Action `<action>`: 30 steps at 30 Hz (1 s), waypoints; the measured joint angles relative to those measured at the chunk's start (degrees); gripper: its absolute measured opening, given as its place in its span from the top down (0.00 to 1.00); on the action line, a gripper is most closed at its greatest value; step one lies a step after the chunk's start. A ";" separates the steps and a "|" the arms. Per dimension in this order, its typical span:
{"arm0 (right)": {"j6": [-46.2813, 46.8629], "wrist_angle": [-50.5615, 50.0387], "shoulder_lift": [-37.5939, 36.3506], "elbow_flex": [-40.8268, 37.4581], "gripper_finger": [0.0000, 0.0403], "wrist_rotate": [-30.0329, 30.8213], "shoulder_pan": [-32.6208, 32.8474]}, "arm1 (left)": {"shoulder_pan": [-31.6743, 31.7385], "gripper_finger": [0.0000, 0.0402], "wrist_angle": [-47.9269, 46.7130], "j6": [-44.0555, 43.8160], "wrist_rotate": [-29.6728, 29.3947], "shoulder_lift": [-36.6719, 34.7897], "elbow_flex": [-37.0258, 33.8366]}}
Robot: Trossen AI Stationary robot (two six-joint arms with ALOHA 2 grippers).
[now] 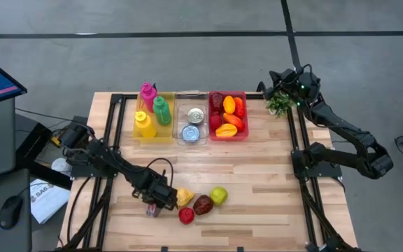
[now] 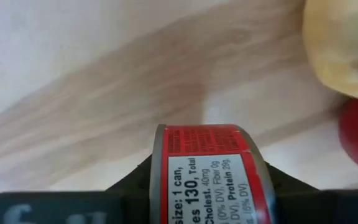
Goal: Pick & Place Food Item
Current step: Put the red tuna can into the transparent bin
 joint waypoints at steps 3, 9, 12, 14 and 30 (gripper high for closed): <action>-0.01 -0.14 0.00 0.00 0.99 -0.05 -0.50 | 0.28 0.73 -0.03 -0.79 -0.14 -1.25 0.02; -0.01 -0.30 0.00 0.00 0.99 -0.21 -0.49 | 2.18 0.73 -1.35 2.22 -0.79 -4.31 0.11; 0.01 -0.31 0.00 0.00 0.99 -0.21 -0.49 | 3.60 0.74 -2.45 4.08 -3.52 -6.18 0.12; 0.01 -0.32 0.00 0.02 0.99 -0.21 -0.49 | 4.94 0.74 -2.53 5.63 -6.01 -7.38 0.16; 0.12 -2.52 0.00 0.04 0.99 -0.23 -0.47 | 20.49 0.74 -2.15 33.51 -17.60 -8.81 0.20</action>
